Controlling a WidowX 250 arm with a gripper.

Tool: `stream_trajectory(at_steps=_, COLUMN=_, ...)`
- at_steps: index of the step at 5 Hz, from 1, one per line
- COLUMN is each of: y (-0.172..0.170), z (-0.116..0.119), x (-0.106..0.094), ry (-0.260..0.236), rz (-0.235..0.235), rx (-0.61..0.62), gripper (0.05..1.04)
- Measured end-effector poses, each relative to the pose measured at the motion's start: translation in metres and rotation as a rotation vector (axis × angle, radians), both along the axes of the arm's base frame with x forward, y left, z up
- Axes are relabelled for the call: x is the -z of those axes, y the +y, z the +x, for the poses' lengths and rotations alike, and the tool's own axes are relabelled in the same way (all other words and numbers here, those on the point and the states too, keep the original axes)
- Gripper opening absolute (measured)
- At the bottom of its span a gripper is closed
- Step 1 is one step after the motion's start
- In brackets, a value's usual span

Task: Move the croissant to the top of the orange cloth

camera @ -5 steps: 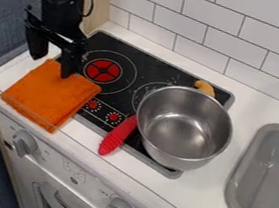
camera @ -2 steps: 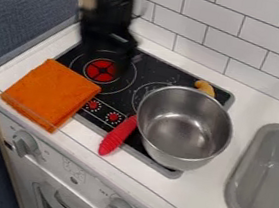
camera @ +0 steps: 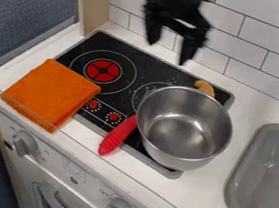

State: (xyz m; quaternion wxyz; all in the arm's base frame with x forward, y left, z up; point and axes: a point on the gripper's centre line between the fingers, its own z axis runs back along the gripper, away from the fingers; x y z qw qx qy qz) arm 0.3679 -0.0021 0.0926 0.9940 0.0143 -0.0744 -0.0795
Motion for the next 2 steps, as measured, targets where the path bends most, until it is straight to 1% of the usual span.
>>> stream_trajectory(at_steps=1, y=-0.024, z=0.015, x=0.024, ry=0.019, rz=0.000, rx=-0.022, gripper=1.001)
stream_trajectory(at_steps=2, y=-0.039, z=0.020, x=0.048, ry=0.055, rz=-0.009, rx=-0.029, gripper=1.001)
